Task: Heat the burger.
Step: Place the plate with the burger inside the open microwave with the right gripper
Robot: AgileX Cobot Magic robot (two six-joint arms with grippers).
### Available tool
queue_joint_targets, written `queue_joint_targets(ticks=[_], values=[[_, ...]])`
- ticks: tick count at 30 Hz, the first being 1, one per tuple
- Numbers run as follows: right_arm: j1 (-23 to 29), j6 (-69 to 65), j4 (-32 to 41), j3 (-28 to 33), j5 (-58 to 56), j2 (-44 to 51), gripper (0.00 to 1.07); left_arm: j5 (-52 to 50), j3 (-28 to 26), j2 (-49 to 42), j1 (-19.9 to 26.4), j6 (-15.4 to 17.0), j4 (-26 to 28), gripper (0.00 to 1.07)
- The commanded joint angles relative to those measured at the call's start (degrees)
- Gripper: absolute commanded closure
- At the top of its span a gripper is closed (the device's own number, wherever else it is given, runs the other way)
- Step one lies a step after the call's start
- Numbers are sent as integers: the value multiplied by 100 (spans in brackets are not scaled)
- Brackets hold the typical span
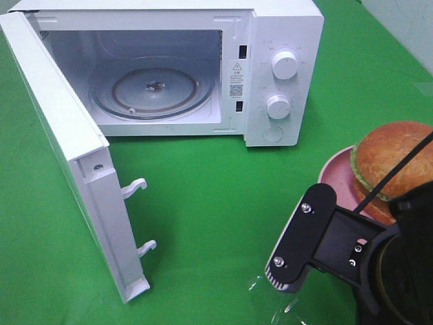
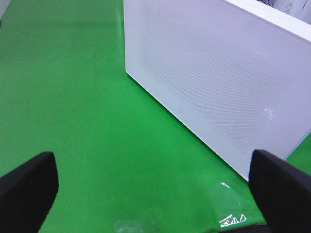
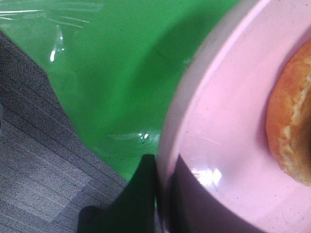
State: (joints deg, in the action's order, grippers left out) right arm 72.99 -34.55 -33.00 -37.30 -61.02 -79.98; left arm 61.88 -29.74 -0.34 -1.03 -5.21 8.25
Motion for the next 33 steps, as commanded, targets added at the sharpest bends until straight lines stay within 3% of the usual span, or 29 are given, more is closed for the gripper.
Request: queue_joint_targets(ticks=[1,10,33], values=[[92,34,-286,-6,-269,57,107,-57,11,-86,-11,29,52,8],[401,223,-590,-6,-281,57,107,-57,11,-86,-11,29,52,8],[401,1874,-1083,-6,372,57,107,-57,11,-86,-11,29,52,8]])
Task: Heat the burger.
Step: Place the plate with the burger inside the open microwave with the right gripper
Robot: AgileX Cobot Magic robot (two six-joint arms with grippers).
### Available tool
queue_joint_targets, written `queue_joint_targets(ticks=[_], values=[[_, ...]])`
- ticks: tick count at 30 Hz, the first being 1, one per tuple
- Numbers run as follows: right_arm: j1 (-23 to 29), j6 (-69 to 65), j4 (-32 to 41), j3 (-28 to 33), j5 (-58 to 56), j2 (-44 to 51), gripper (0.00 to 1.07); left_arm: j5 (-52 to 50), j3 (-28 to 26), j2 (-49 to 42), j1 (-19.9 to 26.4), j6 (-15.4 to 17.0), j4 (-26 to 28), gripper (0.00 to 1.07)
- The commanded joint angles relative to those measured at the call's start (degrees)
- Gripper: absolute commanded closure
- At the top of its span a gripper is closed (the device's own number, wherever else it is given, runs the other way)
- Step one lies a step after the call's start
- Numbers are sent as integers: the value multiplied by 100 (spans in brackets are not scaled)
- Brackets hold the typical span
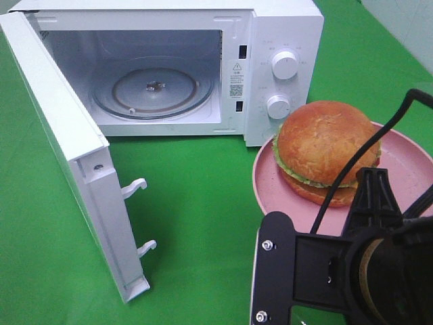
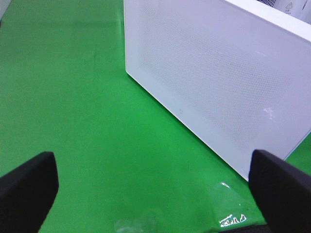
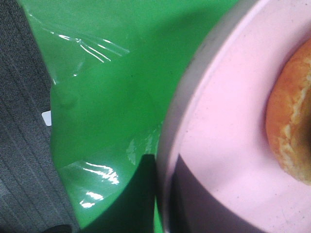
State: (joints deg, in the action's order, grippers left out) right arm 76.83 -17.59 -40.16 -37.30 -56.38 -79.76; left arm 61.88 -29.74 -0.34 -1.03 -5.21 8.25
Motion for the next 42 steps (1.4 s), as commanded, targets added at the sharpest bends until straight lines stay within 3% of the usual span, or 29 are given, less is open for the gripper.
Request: queue_joint_targets(ticks=[1,9,21,33,42], values=[[17,235,-355,-6,-86,34,107,-57,11,-86,-11,29,52,8],[-29,395,-372,-6,361,34,107,-57,11,-86,-11,29,52,8],[-693,1845,-688,-6,928,34,107,-57,11,-86,-11,29,52,8],[-1793,3100,-739,-6,2378,34,107,-57,11,-86,-11,29,52,8],[-2647,5157,195,-6,3369,34,107,-57,11,-86,-11,29,52,8]])
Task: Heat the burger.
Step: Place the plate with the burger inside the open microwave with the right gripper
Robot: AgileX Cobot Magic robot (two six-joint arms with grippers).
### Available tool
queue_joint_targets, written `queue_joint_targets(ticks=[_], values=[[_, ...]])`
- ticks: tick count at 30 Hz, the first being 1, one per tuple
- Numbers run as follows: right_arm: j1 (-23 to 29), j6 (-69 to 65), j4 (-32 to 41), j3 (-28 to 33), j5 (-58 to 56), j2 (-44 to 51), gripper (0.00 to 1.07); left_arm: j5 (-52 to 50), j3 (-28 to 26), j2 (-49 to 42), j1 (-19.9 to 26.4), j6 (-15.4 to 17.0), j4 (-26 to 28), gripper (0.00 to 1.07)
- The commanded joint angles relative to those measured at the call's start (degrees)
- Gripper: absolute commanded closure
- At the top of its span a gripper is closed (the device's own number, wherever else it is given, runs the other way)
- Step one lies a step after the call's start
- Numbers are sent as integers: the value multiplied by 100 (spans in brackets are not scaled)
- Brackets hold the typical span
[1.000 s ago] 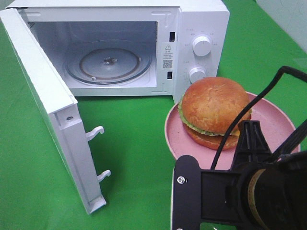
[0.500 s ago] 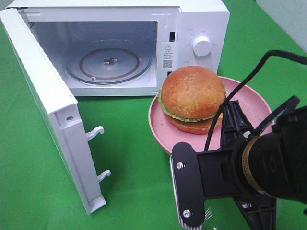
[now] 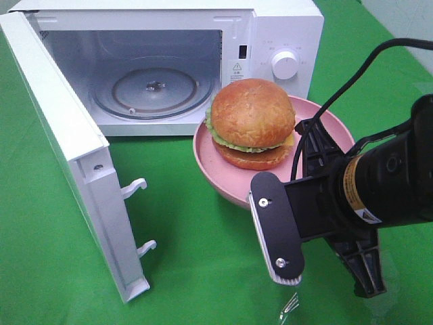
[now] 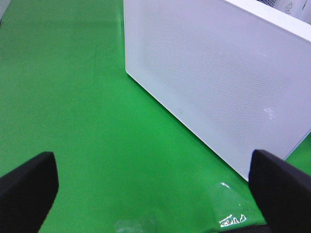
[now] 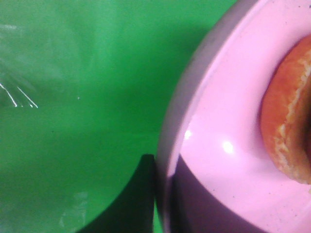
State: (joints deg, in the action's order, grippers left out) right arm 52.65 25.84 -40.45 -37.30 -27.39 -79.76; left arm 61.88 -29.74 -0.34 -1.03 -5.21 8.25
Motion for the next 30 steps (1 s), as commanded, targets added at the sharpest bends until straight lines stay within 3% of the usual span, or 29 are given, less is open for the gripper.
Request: queue_joint_targets(ticks=[1,9,14,20,30], values=[[-435,1358,550,-6,653,34,107,-57,11,-86,-11,29,52,8],[-1157,3736,1816,-6,1043,34,107,-57,11,-86,-11,29,52,8],[-1289,4383,2149,-6,1043,34,107,-57,11,-86,-11,29,52,8],[-1696,6446,3610,-6,1043,34,107,-57,11,-86,-11,29,52,8],[-1719,6463,3564,-86,991,34,107,-57,11,-86,-11,29,52,8]])
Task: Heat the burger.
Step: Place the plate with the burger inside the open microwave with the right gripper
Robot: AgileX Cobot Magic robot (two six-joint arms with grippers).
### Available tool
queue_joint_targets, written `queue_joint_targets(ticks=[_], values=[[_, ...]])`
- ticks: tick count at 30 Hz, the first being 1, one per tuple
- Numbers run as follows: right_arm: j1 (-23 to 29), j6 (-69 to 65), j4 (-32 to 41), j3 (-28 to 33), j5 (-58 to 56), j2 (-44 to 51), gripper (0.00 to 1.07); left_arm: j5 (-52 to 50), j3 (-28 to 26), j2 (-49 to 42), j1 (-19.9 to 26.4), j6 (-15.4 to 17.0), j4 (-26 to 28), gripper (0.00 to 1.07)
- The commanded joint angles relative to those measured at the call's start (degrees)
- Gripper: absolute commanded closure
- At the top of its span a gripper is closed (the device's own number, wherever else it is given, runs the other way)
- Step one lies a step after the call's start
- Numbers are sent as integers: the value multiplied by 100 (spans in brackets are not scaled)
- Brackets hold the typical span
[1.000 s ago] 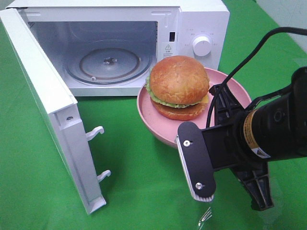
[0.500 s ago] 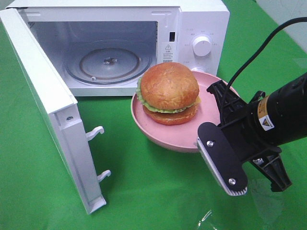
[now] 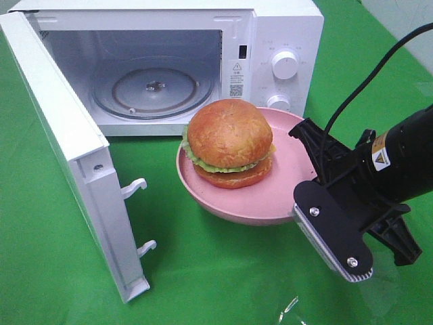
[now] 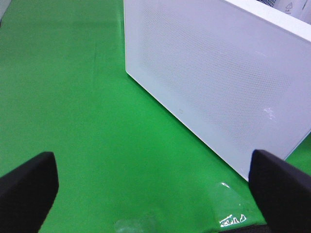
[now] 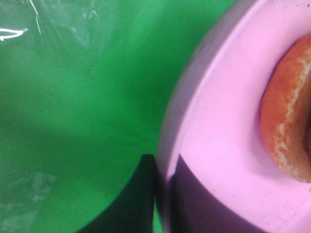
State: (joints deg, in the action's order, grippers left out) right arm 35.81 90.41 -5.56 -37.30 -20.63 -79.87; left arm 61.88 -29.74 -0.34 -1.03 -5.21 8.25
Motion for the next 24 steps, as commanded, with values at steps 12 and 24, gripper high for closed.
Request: queue_joint_targets(ticks=[12,24], values=[[-17,-40,275,-808,-315,-258,107,-57,11,-86,-11,29,52,8],[-17,-17,361,-1358,-229,-791,107,-57,11,-86,-11,29,52,8]])
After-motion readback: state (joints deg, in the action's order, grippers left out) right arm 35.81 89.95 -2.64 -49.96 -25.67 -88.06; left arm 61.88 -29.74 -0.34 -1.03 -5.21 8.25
